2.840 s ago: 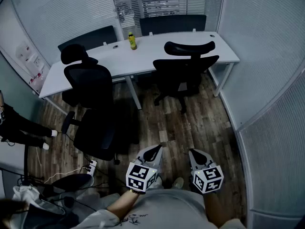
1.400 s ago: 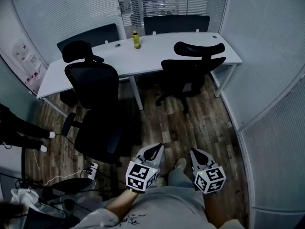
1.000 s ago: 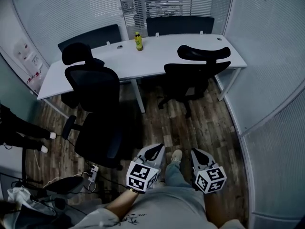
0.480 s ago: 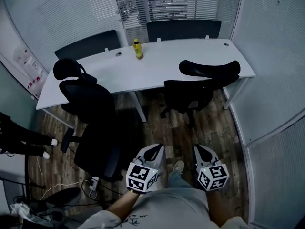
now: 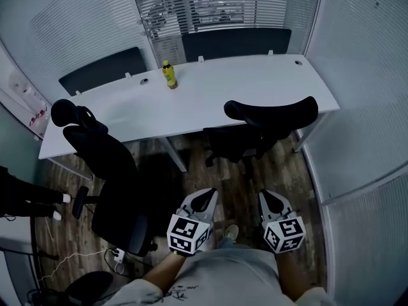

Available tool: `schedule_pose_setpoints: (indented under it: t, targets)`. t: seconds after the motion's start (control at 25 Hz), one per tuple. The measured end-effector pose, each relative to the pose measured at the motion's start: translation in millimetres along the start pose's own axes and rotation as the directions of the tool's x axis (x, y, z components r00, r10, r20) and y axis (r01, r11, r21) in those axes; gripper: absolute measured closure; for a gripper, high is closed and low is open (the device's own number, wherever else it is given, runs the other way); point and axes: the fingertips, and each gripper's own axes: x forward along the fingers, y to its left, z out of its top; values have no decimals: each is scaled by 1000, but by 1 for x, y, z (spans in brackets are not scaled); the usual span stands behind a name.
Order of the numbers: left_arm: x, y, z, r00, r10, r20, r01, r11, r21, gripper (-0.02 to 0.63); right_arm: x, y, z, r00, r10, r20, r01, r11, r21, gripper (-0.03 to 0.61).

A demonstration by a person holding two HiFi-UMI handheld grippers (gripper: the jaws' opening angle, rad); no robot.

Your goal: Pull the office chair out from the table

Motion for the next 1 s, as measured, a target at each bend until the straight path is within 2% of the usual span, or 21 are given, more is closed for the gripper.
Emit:
schedule_pose_setpoints:
  t: [0.44, 0.76, 1.0]
  targets:
    - [36, -6, 10, 1000, 5, -16, -4, 1000, 26, 603, 6, -38, 15, 999, 4, 42, -5, 1000, 20, 571]
    - [46, -5, 10, 999, -17, -30, 18, 999, 41, 603, 13, -55, 19, 998, -25, 54, 23, 999, 34, 571]
    - [65, 14, 26, 1000, -3, -18, 4, 998, 62, 603, 24, -74, 30, 996, -62, 69, 60, 998, 38, 569]
